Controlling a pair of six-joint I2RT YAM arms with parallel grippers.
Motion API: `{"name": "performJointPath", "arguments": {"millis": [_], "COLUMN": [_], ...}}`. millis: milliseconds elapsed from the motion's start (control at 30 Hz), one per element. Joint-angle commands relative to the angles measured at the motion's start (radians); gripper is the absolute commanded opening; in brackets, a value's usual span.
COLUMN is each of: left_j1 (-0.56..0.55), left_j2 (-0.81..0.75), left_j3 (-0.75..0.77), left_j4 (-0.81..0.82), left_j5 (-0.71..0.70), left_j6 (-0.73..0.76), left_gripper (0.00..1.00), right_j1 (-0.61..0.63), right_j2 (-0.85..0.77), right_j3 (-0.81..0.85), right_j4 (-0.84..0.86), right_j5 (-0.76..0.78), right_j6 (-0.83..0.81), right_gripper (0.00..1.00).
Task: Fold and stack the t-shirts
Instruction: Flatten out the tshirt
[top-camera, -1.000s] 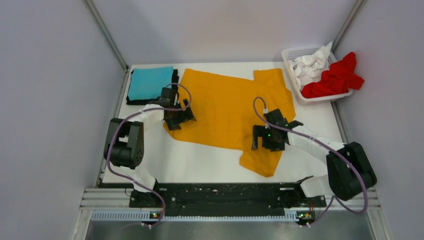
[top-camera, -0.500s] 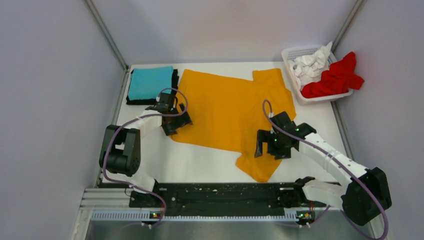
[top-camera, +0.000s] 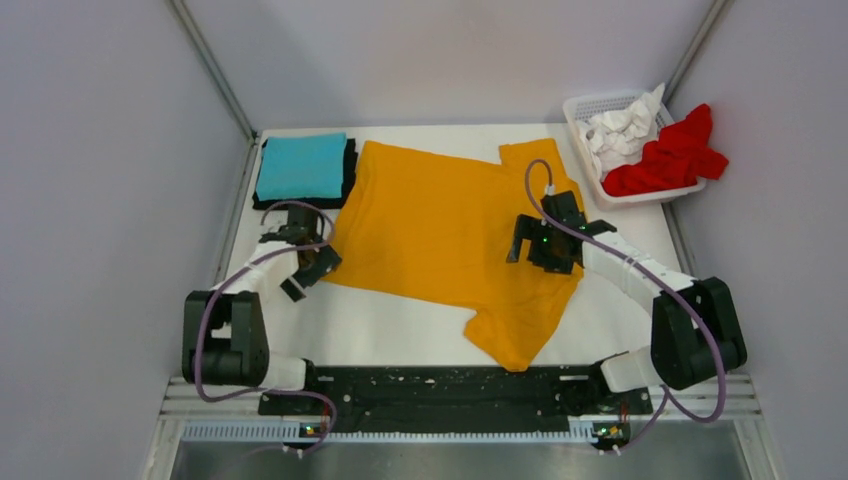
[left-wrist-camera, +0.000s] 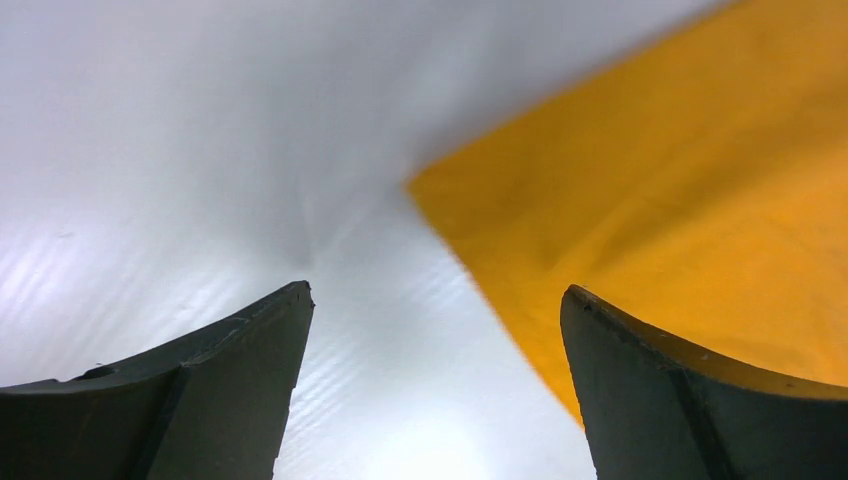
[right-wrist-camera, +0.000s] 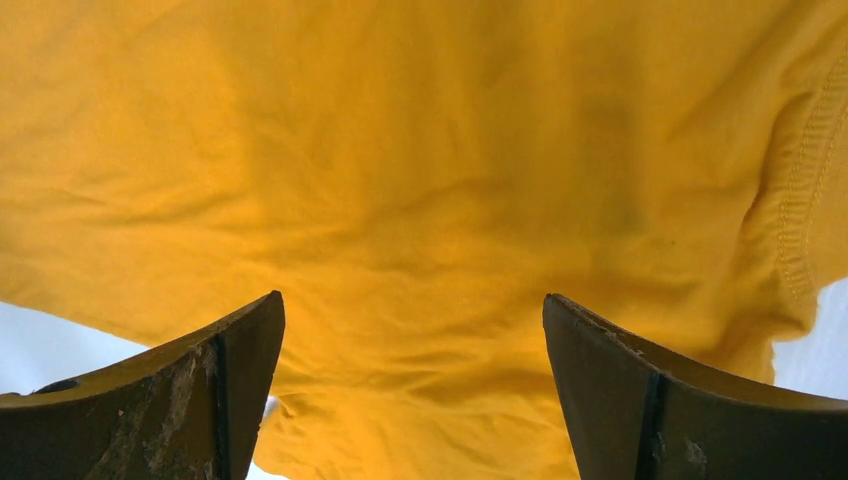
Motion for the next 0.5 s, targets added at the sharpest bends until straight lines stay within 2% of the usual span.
{"name": "performJointPath", "arguments": {"millis": [0, 167, 233, 267, 300, 367, 467], "left_j1": [0.131, 0.167, 0.167, 0.165, 0.164, 0.152, 0.099], "left_j2": [-0.123, -0.244, -0.274, -0.278, -0.279, -0.262, -0.196], "left_j3": [-0.097, -0.087, -0.066, -0.056, -0.047, -0.037, 0.009], "left_j4": [-0.021, 0.013, 0.056, 0.094, 0.137, 0.240, 0.305], "left_j5": [0.007, 0.092, 0.188, 0.223, 0.336, 0.457, 0.484], "left_j6": [-0.054, -0.061, -0.046, -0.033, -0.023, -0.011, 0.013], "left_gripper": [0.99, 0.99, 0.99, 0.99, 0.99, 0.99, 0.99], "right_j1": [-0.008, -0.026, -0.039, -0.045, -0.055, -0.075, -0.113], "right_j2": [-0.014, -0.038, -0.040, -0.041, -0.043, -0.052, -0.062], "right_j3": [0.055, 0.020, -0.011, -0.026, -0.042, -0.083, -0.148], "right_j4": [0.068, 0.043, 0.042, 0.044, 0.044, 0.044, 0.044], "right_j5": [0.015, 0.026, 0.031, 0.031, 0.029, 0.027, 0.027], "right_j6": [-0.025, -0.030, -0.019, -0.008, 0.002, 0.027, 0.045], "right_gripper": [0.99, 0.99, 0.99, 0.99, 0.99, 0.99, 0.99]}}
